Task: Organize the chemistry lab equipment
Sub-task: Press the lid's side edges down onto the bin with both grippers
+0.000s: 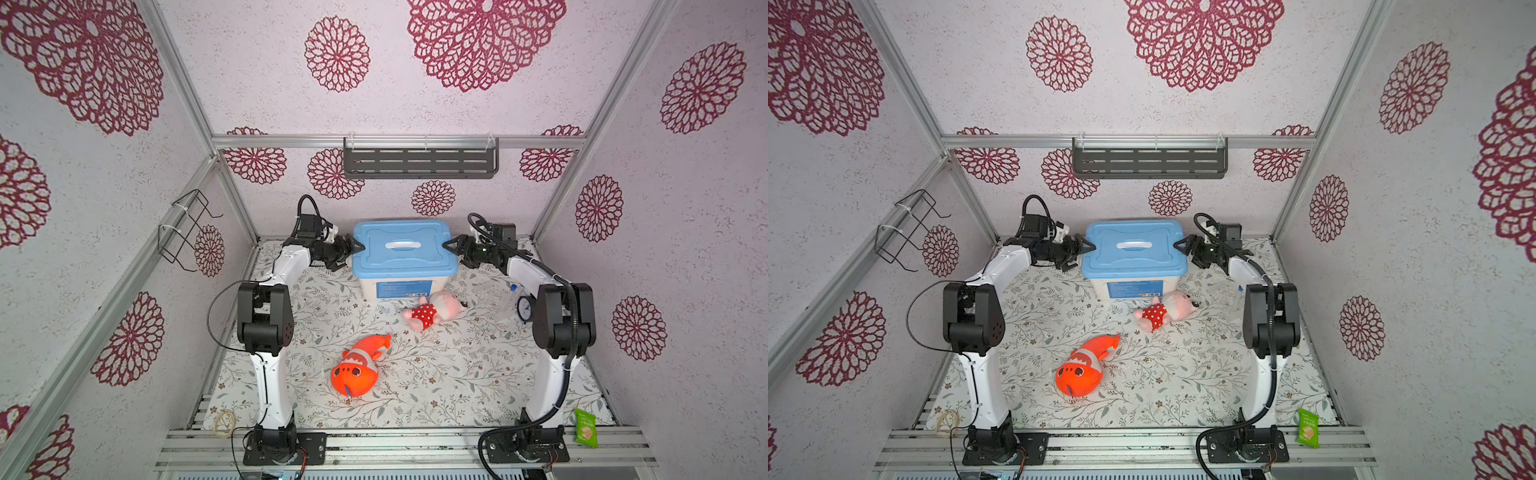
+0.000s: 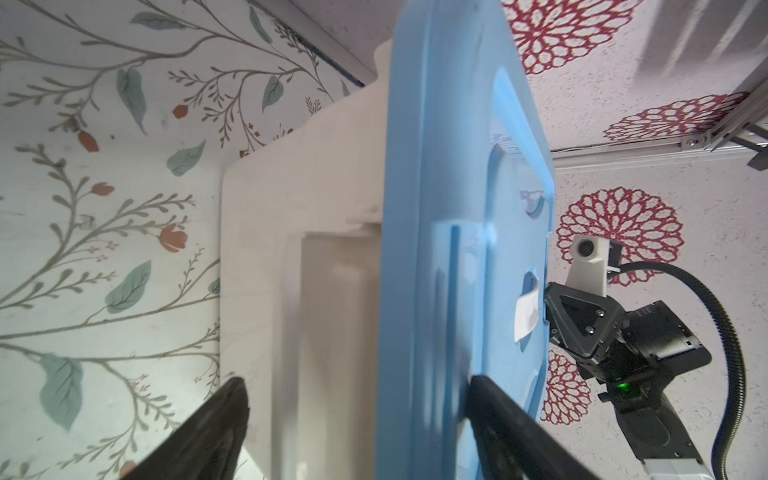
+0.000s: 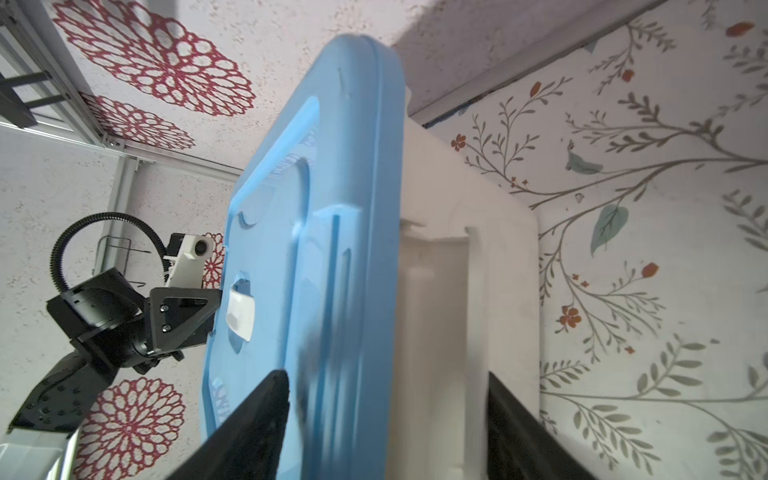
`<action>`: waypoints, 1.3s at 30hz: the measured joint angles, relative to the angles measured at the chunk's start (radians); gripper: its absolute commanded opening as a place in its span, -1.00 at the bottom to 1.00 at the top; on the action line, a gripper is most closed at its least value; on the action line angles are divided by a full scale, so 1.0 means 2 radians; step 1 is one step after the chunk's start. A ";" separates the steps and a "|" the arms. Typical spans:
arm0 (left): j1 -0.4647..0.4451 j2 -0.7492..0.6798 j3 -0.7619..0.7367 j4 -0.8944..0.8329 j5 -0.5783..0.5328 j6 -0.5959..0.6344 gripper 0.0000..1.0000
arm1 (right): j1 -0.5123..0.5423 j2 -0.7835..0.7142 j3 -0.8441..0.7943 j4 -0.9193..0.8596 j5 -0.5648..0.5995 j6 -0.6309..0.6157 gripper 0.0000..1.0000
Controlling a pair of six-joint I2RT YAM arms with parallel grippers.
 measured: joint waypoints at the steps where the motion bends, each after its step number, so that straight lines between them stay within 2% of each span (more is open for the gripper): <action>1: 0.000 0.000 0.001 0.000 0.000 0.000 0.53 | 0.000 0.002 0.000 0.004 -0.001 0.005 0.34; 7: -0.003 0.000 0.023 -0.028 -0.024 0.011 0.27 | 0.000 0.002 0.000 0.017 -0.002 0.017 0.28; 15: -0.012 -0.001 0.056 -0.072 -0.073 0.019 0.21 | 0.004 0.002 0.018 -0.015 0.025 -0.009 0.13; 27: -0.038 0.002 0.123 -0.164 -0.153 0.055 0.09 | 0.039 -0.006 0.088 -0.141 0.124 -0.120 0.09; 32: -0.048 0.004 0.144 -0.206 -0.196 0.079 0.03 | 0.057 -0.006 0.108 -0.180 0.162 -0.147 0.05; 39: -0.058 0.005 0.154 -0.228 -0.228 0.092 -0.05 | 0.079 -0.006 0.141 -0.238 0.225 -0.183 0.01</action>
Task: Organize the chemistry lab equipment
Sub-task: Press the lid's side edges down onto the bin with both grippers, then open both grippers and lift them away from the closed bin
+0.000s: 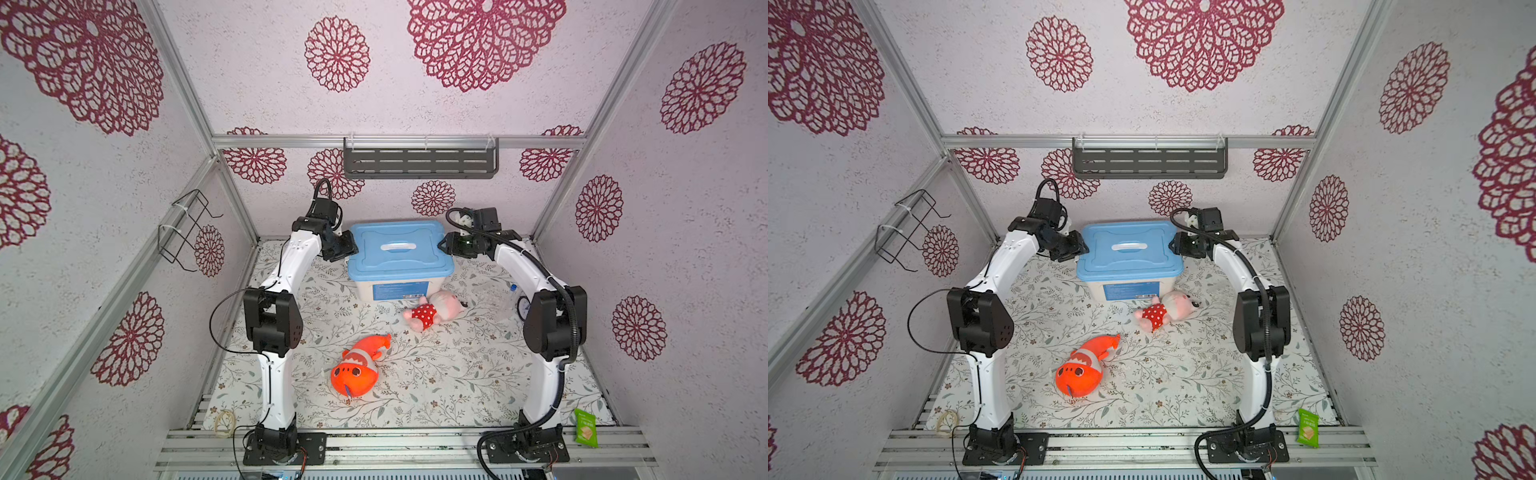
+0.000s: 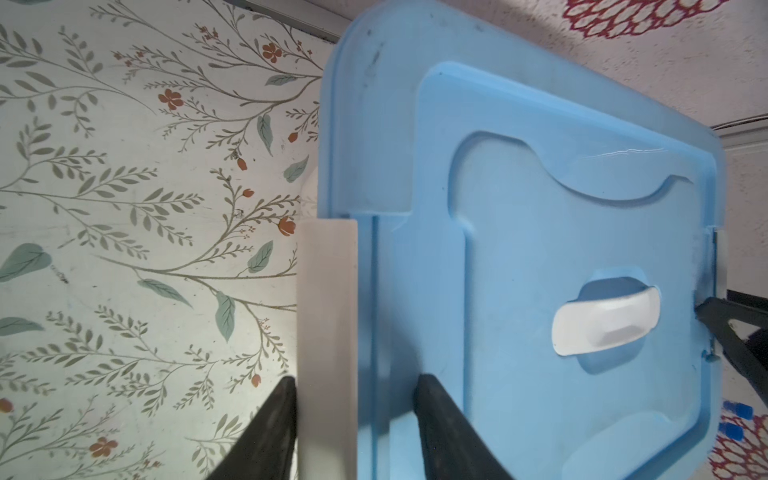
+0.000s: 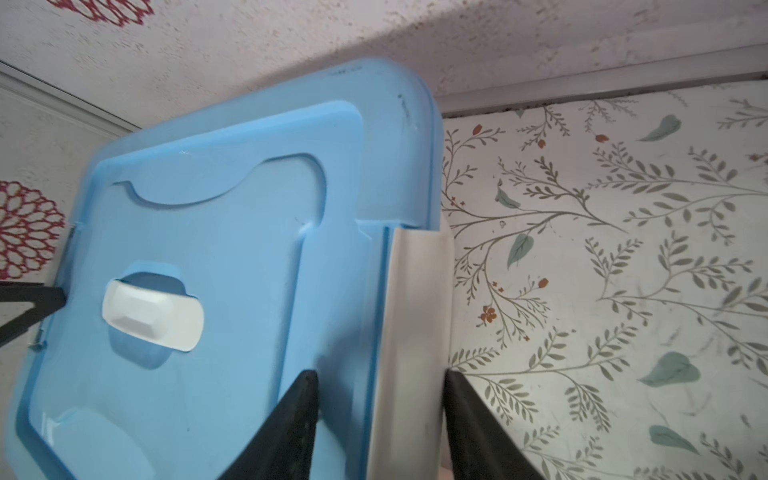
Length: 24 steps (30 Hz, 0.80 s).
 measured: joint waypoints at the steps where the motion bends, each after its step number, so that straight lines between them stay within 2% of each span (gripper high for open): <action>1: -0.002 0.000 0.002 -0.002 -0.005 0.001 -0.06 | 0.004 0.000 0.008 -0.011 0.013 -0.007 0.01; 7: -0.009 0.003 0.017 -0.022 -0.034 0.000 -0.14 | 0.035 0.000 0.044 -0.063 0.086 -0.035 -0.01; 15: -0.009 0.004 0.021 -0.027 -0.035 -0.019 -0.17 | 0.048 0.000 0.045 -0.076 0.122 -0.036 0.01; 19: -0.008 0.004 0.023 -0.029 -0.038 -0.029 -0.47 | 0.049 0.000 0.044 -0.075 0.126 -0.036 0.01; 21: -0.006 0.004 0.028 -0.032 -0.037 -0.029 -0.44 | 0.049 0.000 0.043 -0.073 0.127 -0.036 0.02; 24: -0.006 0.005 0.034 -0.038 -0.035 -0.031 -0.26 | 0.050 0.000 0.041 -0.068 0.127 -0.034 0.09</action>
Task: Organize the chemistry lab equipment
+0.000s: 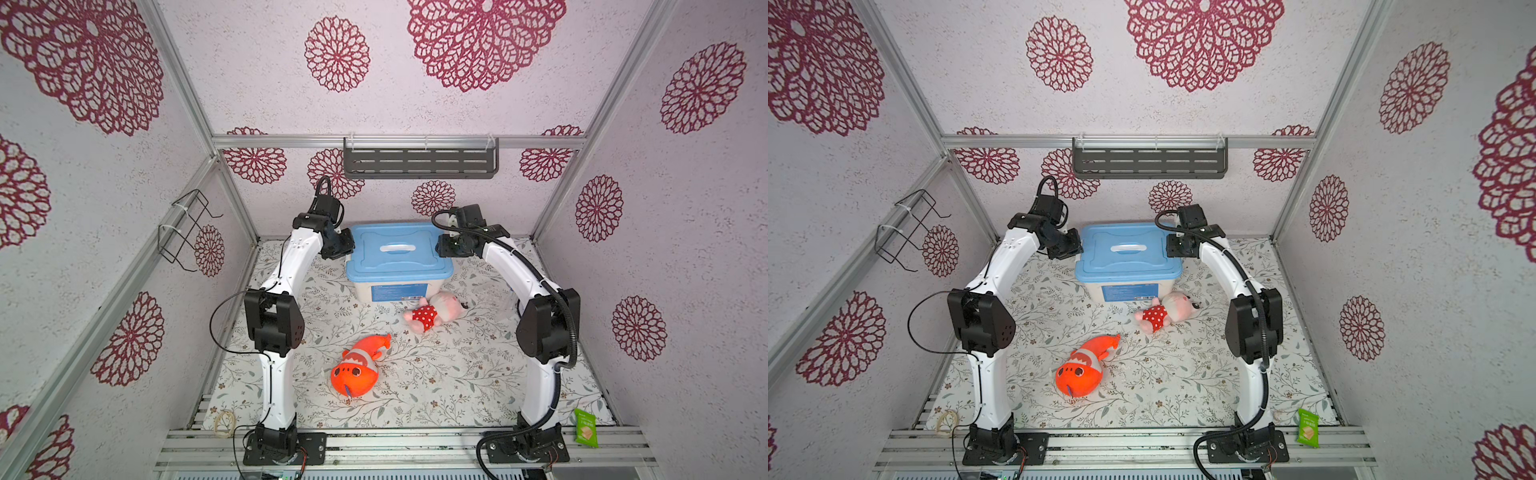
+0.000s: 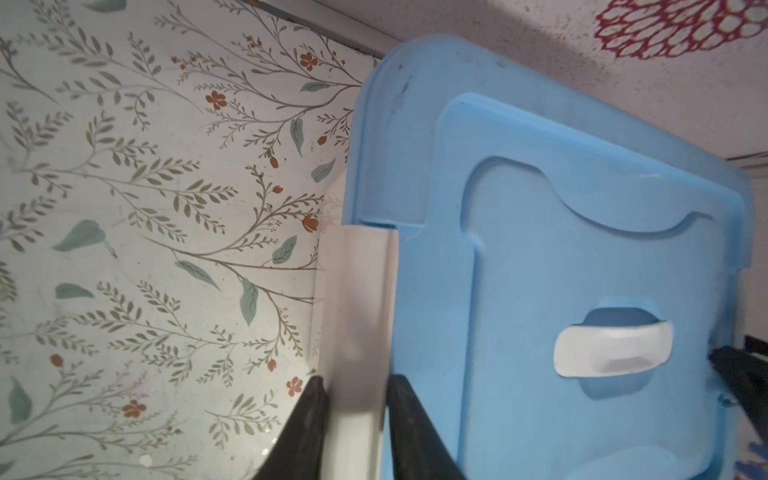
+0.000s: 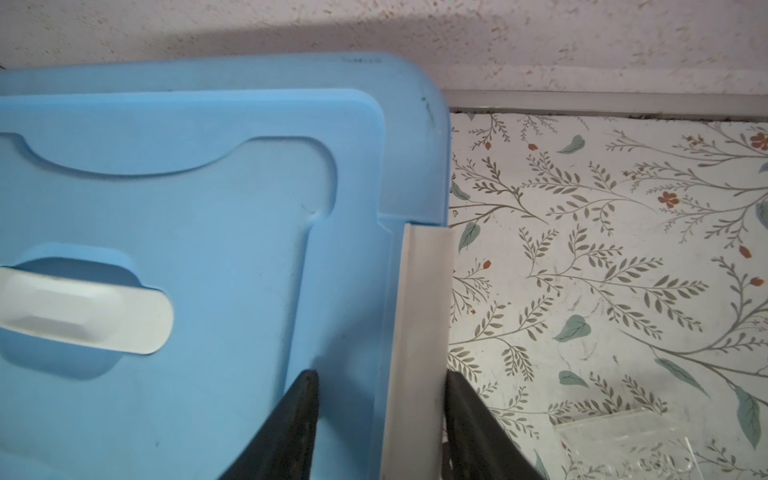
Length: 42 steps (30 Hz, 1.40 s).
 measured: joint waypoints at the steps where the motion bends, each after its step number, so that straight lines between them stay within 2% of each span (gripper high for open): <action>1: 0.000 0.001 0.003 -0.001 0.001 0.000 -0.20 | 0.000 0.000 -0.001 0.002 0.001 0.001 0.15; 3: 0.000 0.002 0.005 -0.003 0.006 0.000 0.01 | 0.002 0.000 -0.003 0.007 0.001 0.002 0.21; 8: 0.006 0.002 0.006 -0.003 0.025 -0.006 0.24 | 0.007 -0.005 -0.013 0.024 0.001 0.006 0.33; 11: 0.015 0.000 0.006 -0.003 0.038 -0.011 0.34 | 0.008 -0.008 -0.016 0.031 -0.005 0.009 0.46; 13: 0.023 -0.004 0.006 -0.003 0.042 -0.012 0.48 | 0.009 -0.015 -0.023 0.040 -0.007 0.010 0.55; 14: 0.029 -0.010 0.006 -0.002 0.042 -0.011 0.52 | 0.009 -0.021 -0.029 0.046 -0.008 0.010 0.89; 15: 0.033 -0.015 0.006 -0.002 0.042 -0.012 0.55 | 0.010 -0.029 -0.035 0.051 -0.008 0.010 0.98; 19: 0.055 -0.060 0.000 0.004 0.035 -0.001 0.62 | 0.010 -0.086 -0.073 0.083 -0.005 0.013 0.98; 20: 0.061 -0.079 -0.005 0.006 0.032 0.004 0.74 | 0.010 -0.106 -0.087 0.095 0.000 0.013 0.98; 24: 0.076 -0.163 -0.044 0.025 0.011 0.021 0.82 | 0.010 -0.200 -0.160 0.161 0.021 0.012 0.98; 28: 0.075 -0.270 -0.156 0.092 -0.029 0.047 0.96 | 0.010 -0.318 -0.286 0.261 0.049 -0.004 0.98; 32: 0.075 -0.369 -0.309 0.179 -0.081 0.072 0.95 | 0.010 -0.438 -0.433 0.340 0.084 -0.038 0.98; 42: 0.076 -0.561 -0.721 0.435 -0.238 0.098 0.95 | 0.010 -0.677 -0.708 0.379 0.132 -0.098 0.98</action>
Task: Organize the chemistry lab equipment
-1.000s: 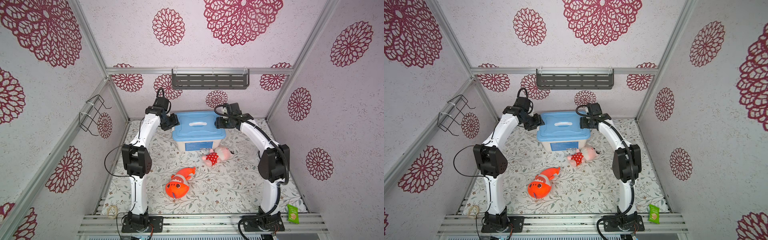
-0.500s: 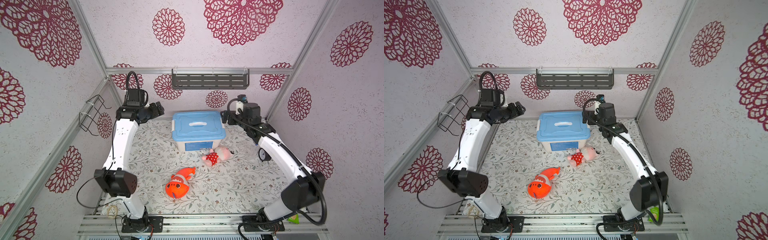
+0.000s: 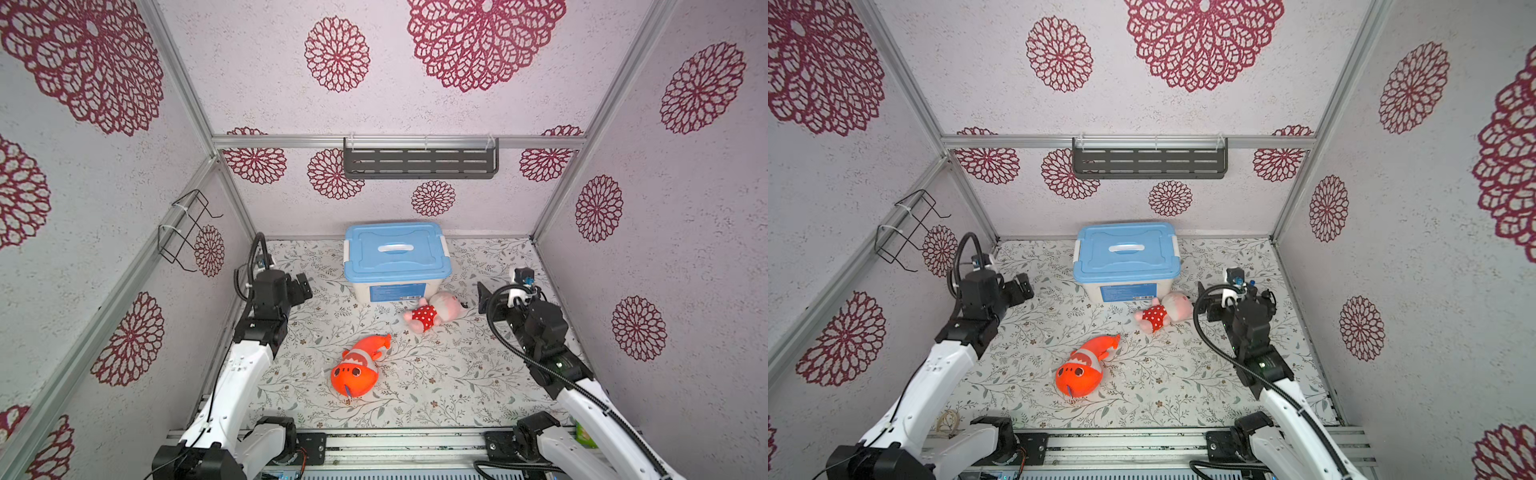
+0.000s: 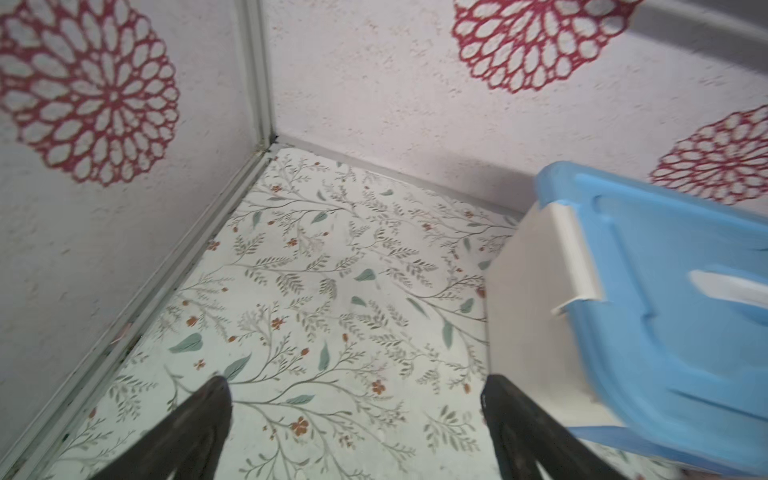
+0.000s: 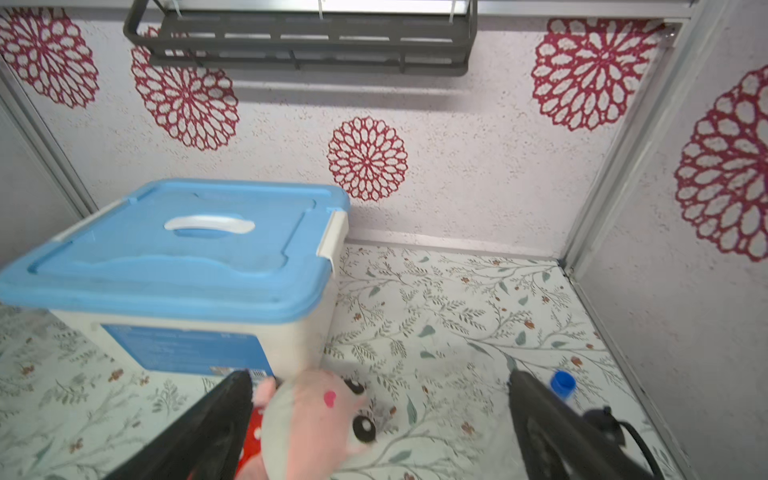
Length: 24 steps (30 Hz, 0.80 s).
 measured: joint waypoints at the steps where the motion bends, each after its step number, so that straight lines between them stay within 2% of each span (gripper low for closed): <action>1: 0.001 -0.002 -0.021 0.016 -0.012 0.004 0.95 | 0.000 -0.027 -0.035 0.007 0.007 -0.006 0.98; 4: 0.002 0.019 -0.043 0.045 -0.039 0.027 0.95 | -0.002 -0.084 -0.123 0.033 0.039 -0.017 0.98; 9: 0.002 0.054 -0.056 0.102 -0.067 0.051 0.95 | -0.027 -0.134 -0.242 0.101 0.068 -0.021 0.98; 13: 0.003 0.060 -0.104 0.158 -0.076 0.064 0.95 | -0.054 -0.131 -0.261 0.146 0.067 -0.021 0.98; 17: 0.004 0.073 -0.165 0.233 -0.065 0.078 0.95 | -0.095 -0.092 -0.261 0.236 0.054 -0.011 0.97; 24: 0.014 0.132 -0.184 0.357 -0.029 0.117 0.95 | -0.144 0.083 -0.261 0.378 0.008 -0.002 0.97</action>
